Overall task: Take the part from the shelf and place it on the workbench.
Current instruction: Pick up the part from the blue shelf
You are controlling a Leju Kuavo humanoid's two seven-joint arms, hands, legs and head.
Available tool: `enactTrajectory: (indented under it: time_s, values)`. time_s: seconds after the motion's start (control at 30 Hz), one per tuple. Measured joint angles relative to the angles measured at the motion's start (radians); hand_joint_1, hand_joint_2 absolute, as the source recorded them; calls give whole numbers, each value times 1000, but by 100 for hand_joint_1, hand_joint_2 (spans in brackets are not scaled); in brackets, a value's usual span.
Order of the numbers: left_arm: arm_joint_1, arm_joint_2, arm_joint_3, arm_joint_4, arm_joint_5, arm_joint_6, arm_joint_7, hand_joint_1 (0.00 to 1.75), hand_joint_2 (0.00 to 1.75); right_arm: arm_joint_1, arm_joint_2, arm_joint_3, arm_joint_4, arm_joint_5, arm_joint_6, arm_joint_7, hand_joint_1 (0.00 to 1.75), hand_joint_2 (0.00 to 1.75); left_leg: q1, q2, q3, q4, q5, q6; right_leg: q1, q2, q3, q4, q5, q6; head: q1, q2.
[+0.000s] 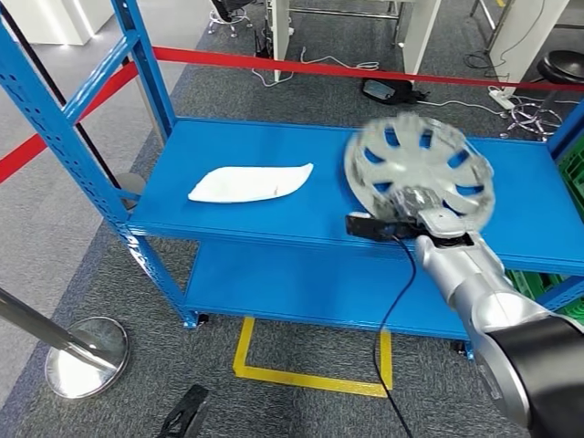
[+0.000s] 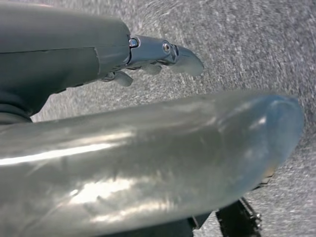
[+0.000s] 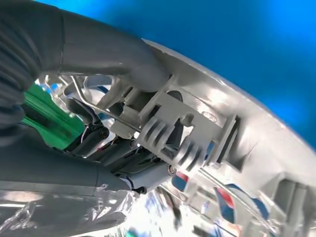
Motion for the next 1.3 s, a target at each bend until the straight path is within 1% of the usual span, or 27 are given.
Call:
enactTrajectory:
  time_s: [0.1, 0.17, 0.23, 0.43, 0.63, 0.73, 0.87, 0.93, 0.97, 1.0, 1.03, 1.07, 1.1, 1.13, 1.17, 1.2, 1.23, 1.27, 1.3]
  values:
    - [11, 4, 19, 0, 13, 10, -15, 0, 0, -31, 25, 2, -57, -27, -94, -82, 175, 175, 0, 1, -7, 0, 4, -1, 0, 1, -9, 0, 2, -1, -1, 0]
    - [18, 5, 30, 0, 18, 16, -22, 0, 0, -44, 36, 9, -111, -59, -120, -114, 175, 175, 1, 0, -8, 0, 4, -1, 1, -1, -9, 0, 2, -1, -1, 0]
    - [24, 6, 41, 0, 20, 19, -27, 0, 0, -43, 42, 29, -182, -96, -132, -125, 175, 175, 2, -1, -9, 0, 5, -1, 2, -4, -9, 0, 1, -2, 0, 0]
    - [38, 6, 67, 0, 21, 26, -33, 0, 0, -7, 36, 113, -385, -174, -148, -101, 175, 175, 2, -2, -10, 0, 4, -2, 2, -4, -10, 0, 0, -2, 0, 0]
    - [39, 8, 78, 0, 19, 29, -45, 0, 0, 25, 12, 186, -490, -225, -168, -89, 175, 175, 1, -2, -10, 0, 3, -1, 1, -4, -10, 0, 0, -2, 0, 0]
    - [39, 9, 88, 0, 18, 31, -53, 0, 0, 41, -3, 220, -533, -249, -172, -78, 175, 175, -1, -2, -11, 3, 0, 3, -1, -4, -9, -1, 0, 1, -1, 0]
    - [39, 10, 96, 0, 13, 32, -64, 0, 175, 53, -20, 251, -564, -270, -172, -68, 175, 175, -6, -2, -12, 5, -1, 11, -6, -4, -9, -3, 2, 8, -1, 0]
    - [38, 10, 96, 0, 4, 31, -66, 0, 175, 55, -28, 261, -574, -275, -172, -66, 175, 175, -5, -1, -9, -3, 4, 18, -7, -4, -11, -2, 0, 14, -1, 0]
    - [38, 9, 96, 0, -1, 30, -68, 0, 175, 55, -31, 265, -578, -277, -172, -65, 175, 175, -2, 0, -6, -8, 7, 21, -7, -4, -19, 12, -11, 17, 1, 0]
    - [38, 9, 95, 0, -4, 29, -72, 0, 175, 55, -36, 269, -581, -280, -172, -65, 175, 175, 1, 2, -3, -13, 10, 24, -7, -5, -35, 46, -31, 20, 3, 0]
    - [37, 9, 95, 0, -5, 28, -77, 0, 175, 56, -41, 272, -583, -283, -172, -65, 175, 175, 3, 3, -1, -15, 10, 26, -8, -5, -63, 104, -62, 23, 4, 0]
    - [37, 8, 95, 0, -3, 26, -82, 0, 175, 58, -45, 276, -585, -286, -172, -65, 175, 175, 4, 3, 0, -15, 9, 27, -9, -6, -96, 176, -95, 26, 6, 0]
    - [37, 8, 95, 0, 0, 25, -85, 0, 175, 61, -50, 280, -586, -288, -172, -65, 175, 175, 5, 3, 1, -14, 8, 26, -10, -6, -128, 244, -120, 30, 6, 0]
    - [37, 8, 96, 0, 1, 23, -83, 0, 175, 64, -54, 284, -587, -290, -172, -65, 175, 175, 7, 3, 2, -14, 6, 25, -11, -6, -149, 286, -130, 34, 6, 0]
    - [37, 8, 96, 0, 1, 22, -79, 0, 175, 67, -58, 288, -588, -291, -172, -65, 175, 175, 9, 2, 4, -13, 4, 22, -13, -7, -151, 289, -121, 38, 6, 0]
    - [38, 7, 96, 0, 0, 23, -74, 0, 175, 69, -61, 293, -591, -292, -171, -65, 175, 175, 13, 1, 7, -11, 0, 17, -16, -8, -132, 250, -94, 42, 6, 0]
    - [38, 7, 96, 0, 0, 25, -70, 0, 175, 70, -64, 296, -594, -293, -171, -64, 175, 175, 17, 0, 9, -7, -5, 10, -21, -9, -98, 183, -58, 47, 7, 0]
    - [38, 8, 96, 0, -1, 28, -68, 0, 175, 69, -66, 299, -597, -293, -171, -63, 175, 175, 19, -2, 9, 0, -12, 0, -23, -9, -62, 117, -35, 53, 9, 0]
    - [37, 8, 97, 0, -2, 31, -66, 0, 175, 67, -68, 302, -602, -294, -171, -63, 175, 175, 20, -3, 7, 7, -18, -9, -25, -7, -34, 66, -21, 50, 11, 0]
